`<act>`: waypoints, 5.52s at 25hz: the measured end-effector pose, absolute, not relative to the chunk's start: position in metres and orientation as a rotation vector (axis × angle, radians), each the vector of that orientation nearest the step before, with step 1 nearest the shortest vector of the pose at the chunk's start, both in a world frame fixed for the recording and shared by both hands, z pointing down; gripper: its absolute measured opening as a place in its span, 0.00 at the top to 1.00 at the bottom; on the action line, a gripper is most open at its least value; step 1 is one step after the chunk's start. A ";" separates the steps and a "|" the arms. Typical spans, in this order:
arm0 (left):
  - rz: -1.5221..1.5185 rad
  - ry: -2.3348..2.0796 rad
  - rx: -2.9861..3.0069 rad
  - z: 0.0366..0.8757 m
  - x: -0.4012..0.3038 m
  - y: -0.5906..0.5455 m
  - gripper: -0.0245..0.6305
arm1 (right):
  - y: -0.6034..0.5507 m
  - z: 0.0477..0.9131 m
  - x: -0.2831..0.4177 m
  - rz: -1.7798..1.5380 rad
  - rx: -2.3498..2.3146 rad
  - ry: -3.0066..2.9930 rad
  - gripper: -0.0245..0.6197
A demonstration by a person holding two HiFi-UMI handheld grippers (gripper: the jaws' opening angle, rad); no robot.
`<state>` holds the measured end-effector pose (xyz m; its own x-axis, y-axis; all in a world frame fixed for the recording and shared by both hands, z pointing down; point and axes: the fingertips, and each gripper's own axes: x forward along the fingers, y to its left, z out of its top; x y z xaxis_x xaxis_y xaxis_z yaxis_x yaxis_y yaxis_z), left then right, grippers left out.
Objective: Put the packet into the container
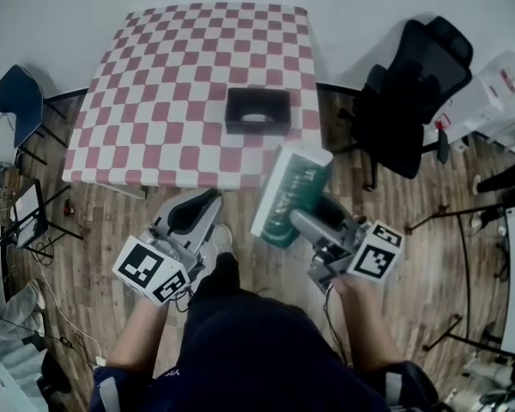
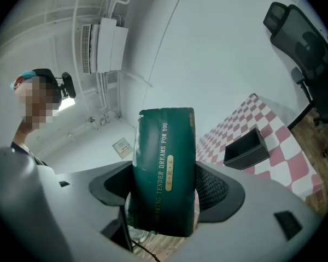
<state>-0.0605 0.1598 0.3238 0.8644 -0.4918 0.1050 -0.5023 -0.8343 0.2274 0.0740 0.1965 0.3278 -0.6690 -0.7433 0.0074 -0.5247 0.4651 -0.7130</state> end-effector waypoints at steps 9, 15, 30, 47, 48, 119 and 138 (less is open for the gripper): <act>0.083 -0.682 2.767 0.331 -0.093 0.036 0.88 | 0.076 0.331 0.037 -1.039 -1.164 2.392 0.40; 0.074 -0.670 2.744 0.337 -0.106 -0.006 0.88 | 0.035 0.338 0.025 -1.064 -1.205 2.392 0.40; 0.102 -0.735 2.672 0.362 -0.094 -0.049 0.88 | -0.013 0.367 0.054 -1.134 -1.243 2.433 0.40; 0.202 -0.935 2.545 0.403 -0.047 -0.087 0.88 | -0.110 0.439 0.108 -0.935 -1.234 3.081 0.40; 0.204 -0.942 2.536 0.406 -0.045 -0.089 0.88 | -0.114 0.446 0.107 -0.906 -1.234 3.139 0.40; 0.222 -0.929 2.466 0.437 -0.031 -0.097 0.89 | -0.127 0.546 0.107 -0.407 -1.104 3.967 0.41; 0.278 -0.813 2.595 0.404 -0.018 -0.075 0.88 | -0.087 0.450 0.124 -0.419 -1.586 3.363 0.85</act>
